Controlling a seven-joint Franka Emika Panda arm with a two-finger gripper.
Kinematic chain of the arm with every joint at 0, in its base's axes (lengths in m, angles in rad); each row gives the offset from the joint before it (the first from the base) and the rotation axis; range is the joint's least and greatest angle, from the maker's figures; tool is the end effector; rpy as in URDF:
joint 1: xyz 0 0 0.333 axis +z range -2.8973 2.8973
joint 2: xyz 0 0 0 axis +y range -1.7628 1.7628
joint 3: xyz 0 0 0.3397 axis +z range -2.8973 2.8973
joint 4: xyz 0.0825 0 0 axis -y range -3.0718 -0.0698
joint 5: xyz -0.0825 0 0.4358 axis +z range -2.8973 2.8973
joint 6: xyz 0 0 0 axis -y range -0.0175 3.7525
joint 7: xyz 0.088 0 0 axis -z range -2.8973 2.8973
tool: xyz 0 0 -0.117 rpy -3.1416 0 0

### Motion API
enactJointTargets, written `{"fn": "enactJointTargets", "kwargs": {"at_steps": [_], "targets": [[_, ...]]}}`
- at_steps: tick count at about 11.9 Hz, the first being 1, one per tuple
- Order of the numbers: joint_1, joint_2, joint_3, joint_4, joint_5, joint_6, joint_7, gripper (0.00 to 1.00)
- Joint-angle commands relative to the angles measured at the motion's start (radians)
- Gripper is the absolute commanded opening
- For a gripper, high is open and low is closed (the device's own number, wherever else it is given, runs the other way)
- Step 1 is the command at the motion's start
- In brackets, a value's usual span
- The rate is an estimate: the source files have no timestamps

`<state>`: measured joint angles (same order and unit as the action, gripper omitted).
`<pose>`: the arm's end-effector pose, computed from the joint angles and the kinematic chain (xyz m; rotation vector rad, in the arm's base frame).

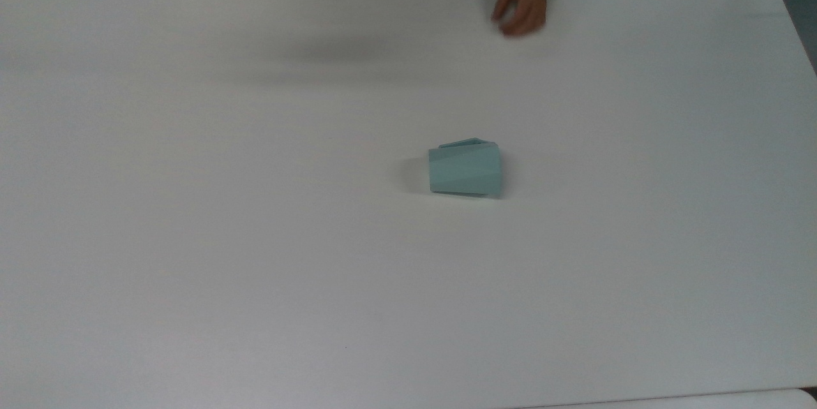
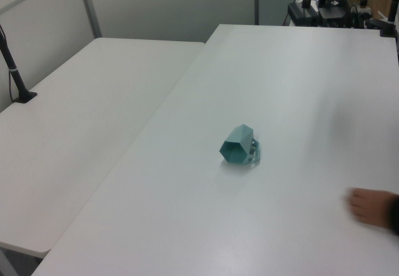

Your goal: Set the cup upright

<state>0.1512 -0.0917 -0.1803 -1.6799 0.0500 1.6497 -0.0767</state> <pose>0.5835 -0.0161 0.6417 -3.0761 -0.0698 -0.0976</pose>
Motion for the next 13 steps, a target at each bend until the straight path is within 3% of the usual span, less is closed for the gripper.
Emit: {"fn": "enactJointTargets", "kwargs": {"at_steps": [1,7,11,13], "targets": [[-0.005,0.006,0.002,0.009,-0.031,-0.005,-0.061,1.0],[0.017,0.013,0.002,0.023,-0.032,-0.016,-0.02,1.0],[0.298,0.104,0.002,0.124,-0.221,-0.016,0.259,1.0],[0.434,0.173,0.007,0.149,-0.373,-0.019,0.361,1.0]]}}
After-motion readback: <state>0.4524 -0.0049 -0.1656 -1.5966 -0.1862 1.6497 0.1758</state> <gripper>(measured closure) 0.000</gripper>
